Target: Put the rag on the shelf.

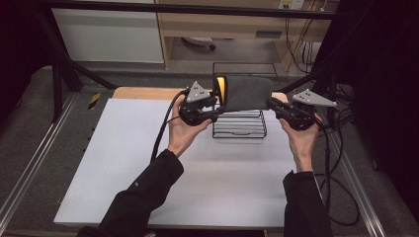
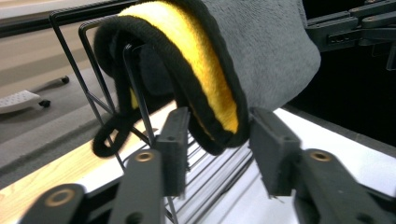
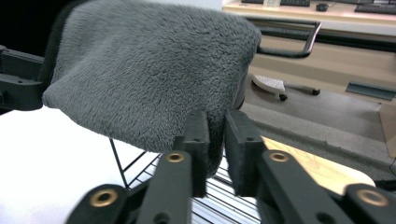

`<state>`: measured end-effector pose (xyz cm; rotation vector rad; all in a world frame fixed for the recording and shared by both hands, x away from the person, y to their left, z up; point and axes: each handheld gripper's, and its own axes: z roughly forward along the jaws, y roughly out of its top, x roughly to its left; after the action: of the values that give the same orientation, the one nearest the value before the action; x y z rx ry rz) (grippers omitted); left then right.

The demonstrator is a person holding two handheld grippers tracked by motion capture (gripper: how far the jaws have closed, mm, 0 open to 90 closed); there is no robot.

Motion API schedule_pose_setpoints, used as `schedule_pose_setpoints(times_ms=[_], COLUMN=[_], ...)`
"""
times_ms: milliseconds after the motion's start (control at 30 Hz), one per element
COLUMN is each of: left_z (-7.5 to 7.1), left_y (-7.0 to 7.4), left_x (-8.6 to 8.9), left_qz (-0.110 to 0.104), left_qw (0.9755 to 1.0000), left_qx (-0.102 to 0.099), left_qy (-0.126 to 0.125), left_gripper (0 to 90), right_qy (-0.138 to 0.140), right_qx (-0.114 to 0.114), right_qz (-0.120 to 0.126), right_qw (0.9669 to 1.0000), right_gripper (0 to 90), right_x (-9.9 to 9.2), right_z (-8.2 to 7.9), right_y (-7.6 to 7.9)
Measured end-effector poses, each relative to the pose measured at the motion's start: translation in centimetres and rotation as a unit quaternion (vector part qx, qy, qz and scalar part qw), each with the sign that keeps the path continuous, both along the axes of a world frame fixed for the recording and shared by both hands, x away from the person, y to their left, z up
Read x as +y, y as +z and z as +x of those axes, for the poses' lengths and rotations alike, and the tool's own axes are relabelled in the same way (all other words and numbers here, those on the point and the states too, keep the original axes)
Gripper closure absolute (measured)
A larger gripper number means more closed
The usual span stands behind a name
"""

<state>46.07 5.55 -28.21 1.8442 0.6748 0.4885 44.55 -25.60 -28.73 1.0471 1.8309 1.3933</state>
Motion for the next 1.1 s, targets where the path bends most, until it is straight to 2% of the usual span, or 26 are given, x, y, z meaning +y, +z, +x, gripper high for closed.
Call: schedule_pose_setpoints(times_ms=[167,400,567,667,833,1100], left_z=[-0.3,-0.9,-1.4,-1.6,-2.3,-3.9], left_y=[0.3,0.1,-0.7,-1.4,-2.6,-4.8], left_x=[0.5,1.5,2.8,3.7,5.4,8.7], left_qz=[0.001,0.011,0.020,0.030,0.034,0.040], left_qw=[0.9998,0.9993,0.9988,0.9981,0.9971,0.9957], left_qx=[0.019,0.035,0.045,0.053,0.068,0.081], left_qy=[0.000,0.001,0.004,0.007,0.007,0.019], left_gripper=[43.0,33.1,28.2,25.2,22.3,14.3], right_qy=[0.004,0.014,0.014,0.019,0.023,0.030], right_qx=[-0.006,-0.005,0.001,0.002,0.011,0.028], right_qz=[-0.003,0.004,0.008,0.009,0.008,0.015], right_qw=[1.0000,0.9999,0.9999,0.9998,0.9996,0.9990], right_gripper=[62.3,39.8,24.6,19.2,11.2,3.9], right_x=[0.1,0.4,0.6,0.8,0.9,1.0], right_z=[-0.7,-1.2,-1.6,-1.9,-2.6,-4.1], right_y=[0.7,1.3,1.3,1.0,0.2,-1.5])
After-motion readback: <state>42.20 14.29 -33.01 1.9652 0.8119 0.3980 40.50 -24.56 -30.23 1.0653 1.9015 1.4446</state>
